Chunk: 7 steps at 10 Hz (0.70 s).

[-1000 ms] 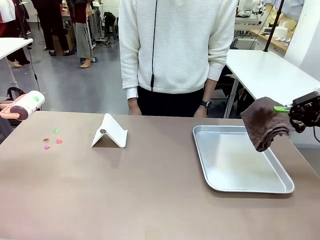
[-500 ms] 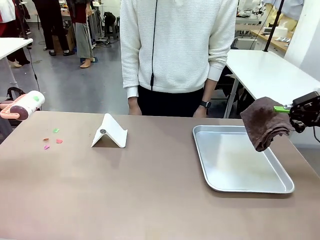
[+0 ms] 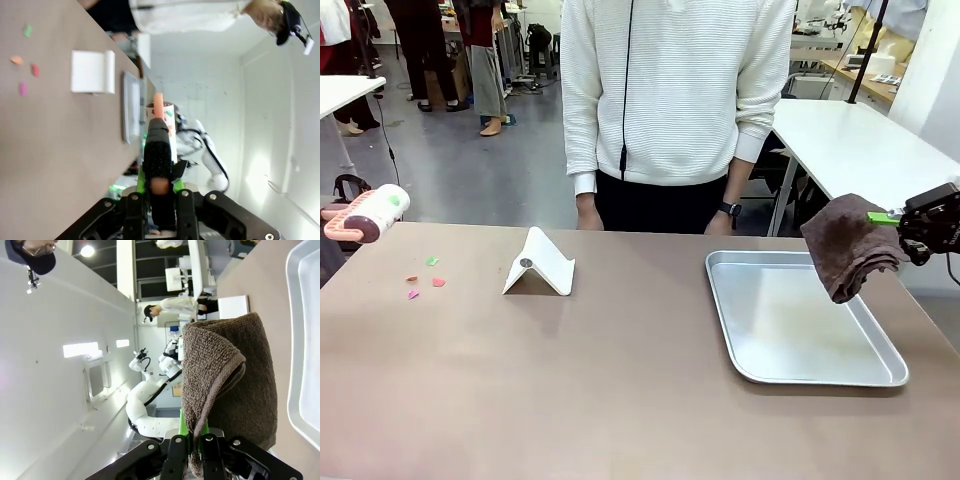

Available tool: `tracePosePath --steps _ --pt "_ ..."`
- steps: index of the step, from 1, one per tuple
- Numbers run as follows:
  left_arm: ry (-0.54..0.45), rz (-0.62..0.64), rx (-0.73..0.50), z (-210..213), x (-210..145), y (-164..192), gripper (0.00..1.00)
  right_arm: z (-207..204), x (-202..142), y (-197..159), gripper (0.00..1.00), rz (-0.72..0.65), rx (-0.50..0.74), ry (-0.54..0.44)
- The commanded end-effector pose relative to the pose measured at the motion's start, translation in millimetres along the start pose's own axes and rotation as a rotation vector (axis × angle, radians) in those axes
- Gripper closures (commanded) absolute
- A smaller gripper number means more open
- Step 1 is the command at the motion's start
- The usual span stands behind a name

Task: Clean the surface of the table.
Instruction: Clean the area not pointed to by the person.

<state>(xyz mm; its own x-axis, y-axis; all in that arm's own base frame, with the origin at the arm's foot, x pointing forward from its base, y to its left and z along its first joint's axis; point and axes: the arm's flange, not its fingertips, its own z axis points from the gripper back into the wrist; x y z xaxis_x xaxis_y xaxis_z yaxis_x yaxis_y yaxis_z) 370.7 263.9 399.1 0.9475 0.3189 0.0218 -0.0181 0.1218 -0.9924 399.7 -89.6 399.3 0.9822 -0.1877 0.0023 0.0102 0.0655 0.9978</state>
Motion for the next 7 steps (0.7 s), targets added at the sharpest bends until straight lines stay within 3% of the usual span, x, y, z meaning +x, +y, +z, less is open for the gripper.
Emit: tracePosePath --steps 1,3,6,7 --pt "-0.1 -0.066 0.172 2.2 -1.6 -14.6 0.78 -0.6 0.4 3.8 0.93 -0.002 0.023 0.0" --pt "-0.09 0.008 0.294 14.6 5.3 -4.5 0.78 -0.6 0.4 3.8 0.93 -0.002 0.023 0.0" --pt "-0.324 0.079 0.472 22.7 14.8 16.7 0.78 -0.6 0.4 3.8 0.93 -0.002 0.023 0.0" --pt "-0.347 0.063 0.51 20.3 16.8 23.0 0.78 -0.6 0.4 3.8 0.93 -0.002 0.023 0.0"
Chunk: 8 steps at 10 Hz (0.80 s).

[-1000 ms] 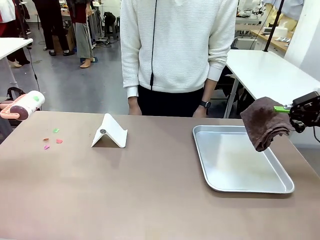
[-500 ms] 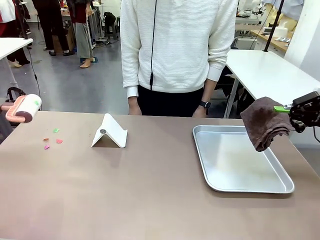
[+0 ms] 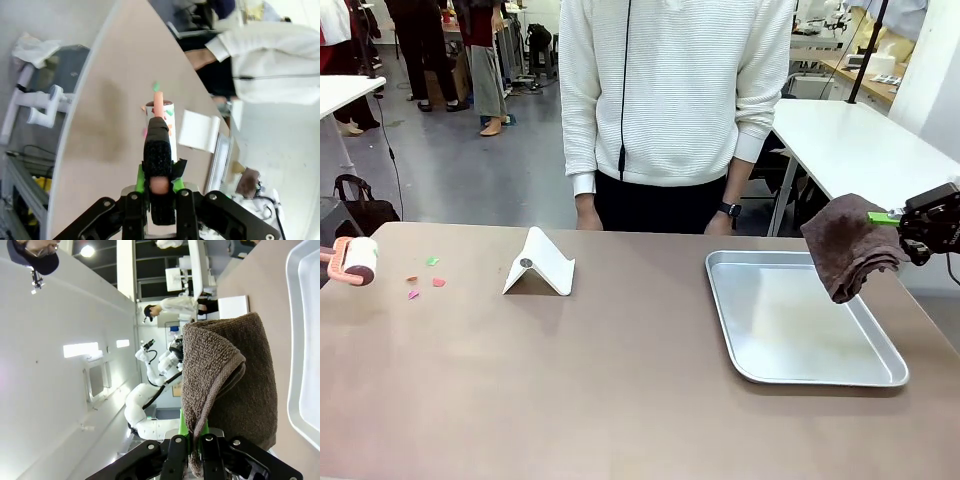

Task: Clean the surface of the table.
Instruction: Clean the area not pointed to by the person.

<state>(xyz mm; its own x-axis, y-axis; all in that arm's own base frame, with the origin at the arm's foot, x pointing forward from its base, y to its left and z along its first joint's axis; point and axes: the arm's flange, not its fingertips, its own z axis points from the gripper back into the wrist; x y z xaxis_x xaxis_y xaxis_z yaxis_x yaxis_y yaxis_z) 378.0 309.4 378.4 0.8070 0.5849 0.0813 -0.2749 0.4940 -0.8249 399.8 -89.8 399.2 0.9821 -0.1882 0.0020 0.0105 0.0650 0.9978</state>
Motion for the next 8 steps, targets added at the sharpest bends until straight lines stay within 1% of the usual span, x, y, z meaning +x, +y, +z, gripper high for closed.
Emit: tracePosePath --steps 1,3,4,6,8 --pt "-0.005 0.015 0.049 -20.2 -7.6 -6.3 0.78 -0.8 0.3 3.9 0.93 -0.001 0.022 0.0" --pt "0.047 0.06 0.073 -32.8 -3.7 2.7 0.78 -0.8 0.3 3.9 0.93 -0.001 0.022 0.0" --pt "0.098 0.086 0.053 -37.4 -1.1 6.0 0.78 -0.8 0.3 3.9 0.93 -0.001 0.022 0.0" --pt "0.081 0.108 0.087 -41.7 3.3 8.3 0.78 -0.8 0.3 3.9 0.93 -0.001 0.022 0.0" --pt "0.096 0.102 0.111 -50.0 4.2 12.2 0.78 -0.8 0.3 3.9 0.93 -0.001 0.022 0.0"
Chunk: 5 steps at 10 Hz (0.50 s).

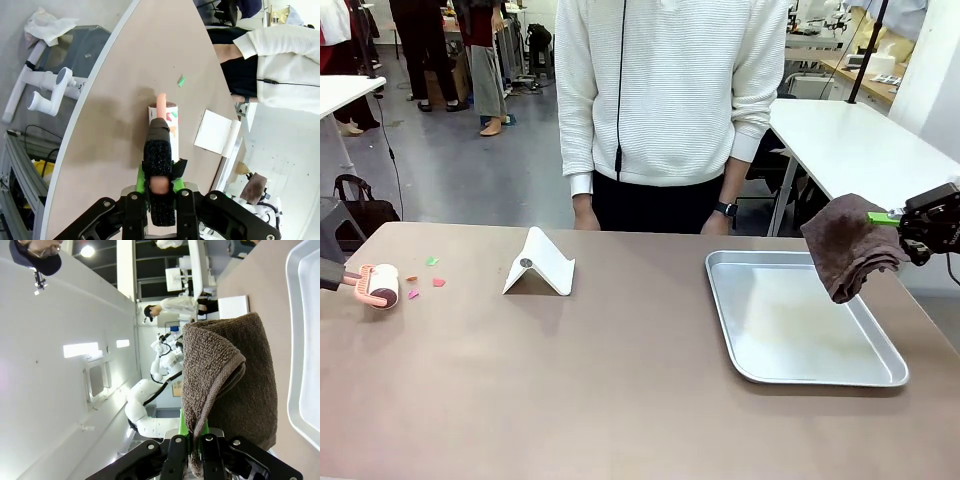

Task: Clean the surface of the table.
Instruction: Clean the area not pointed to by the person.

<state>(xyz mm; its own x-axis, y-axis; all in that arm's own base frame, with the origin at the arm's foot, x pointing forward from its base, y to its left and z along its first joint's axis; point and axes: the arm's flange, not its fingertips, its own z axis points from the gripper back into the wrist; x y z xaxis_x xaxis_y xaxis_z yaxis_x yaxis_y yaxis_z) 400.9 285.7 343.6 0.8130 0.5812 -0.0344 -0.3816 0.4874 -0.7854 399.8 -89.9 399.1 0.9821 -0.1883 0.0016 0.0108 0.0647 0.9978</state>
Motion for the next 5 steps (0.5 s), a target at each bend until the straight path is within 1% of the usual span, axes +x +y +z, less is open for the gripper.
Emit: tracePosePath --steps 1,3,5 --pt "0.011 0.006 0.055 -7.1 3.1 3.7 0.78 -0.8 0.3 4.0 0.93 -0.001 0.022 0.0" --pt "0.003 -0.035 0.094 -17.5 -0.6 8.7 0.78 -0.8 0.3 4.0 0.93 -0.001 0.022 0.0" --pt "0.012 -0.03 0.136 -30.5 -5.9 18.3 0.78 -0.8 0.3 4.0 0.93 -0.001 0.022 0.0"
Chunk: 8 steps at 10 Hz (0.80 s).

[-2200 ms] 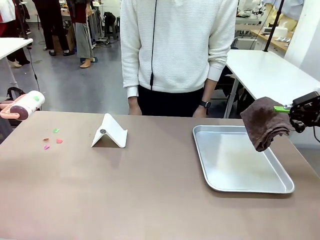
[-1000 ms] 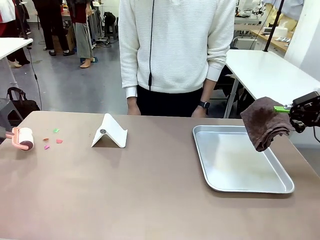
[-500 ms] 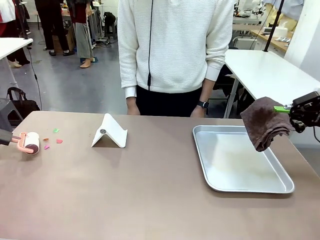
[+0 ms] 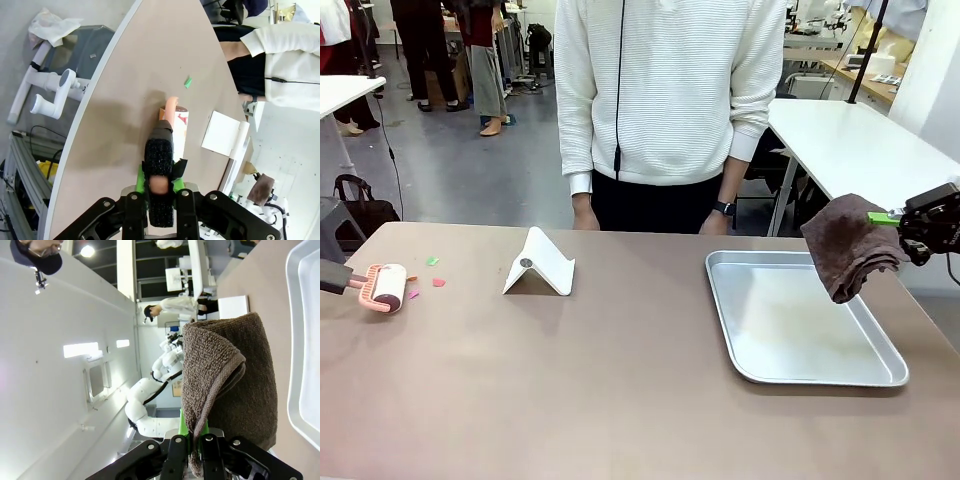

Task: Clean the surface of the table.
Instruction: Clean the area not pointed to by the person.

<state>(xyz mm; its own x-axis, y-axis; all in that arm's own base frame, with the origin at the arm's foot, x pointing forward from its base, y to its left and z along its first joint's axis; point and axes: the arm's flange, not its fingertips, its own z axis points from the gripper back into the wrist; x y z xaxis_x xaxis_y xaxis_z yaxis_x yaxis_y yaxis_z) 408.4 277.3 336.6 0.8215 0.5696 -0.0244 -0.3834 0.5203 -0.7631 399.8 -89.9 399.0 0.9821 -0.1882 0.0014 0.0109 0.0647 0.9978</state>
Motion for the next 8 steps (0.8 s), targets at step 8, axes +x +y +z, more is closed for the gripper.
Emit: tracePosePath --steps 8 --pt "0.138 -0.094 0.141 -81.5 -9.9 -13.7 0.78 -0.8 0.3 4.1 0.93 -0.001 0.022 0.0"
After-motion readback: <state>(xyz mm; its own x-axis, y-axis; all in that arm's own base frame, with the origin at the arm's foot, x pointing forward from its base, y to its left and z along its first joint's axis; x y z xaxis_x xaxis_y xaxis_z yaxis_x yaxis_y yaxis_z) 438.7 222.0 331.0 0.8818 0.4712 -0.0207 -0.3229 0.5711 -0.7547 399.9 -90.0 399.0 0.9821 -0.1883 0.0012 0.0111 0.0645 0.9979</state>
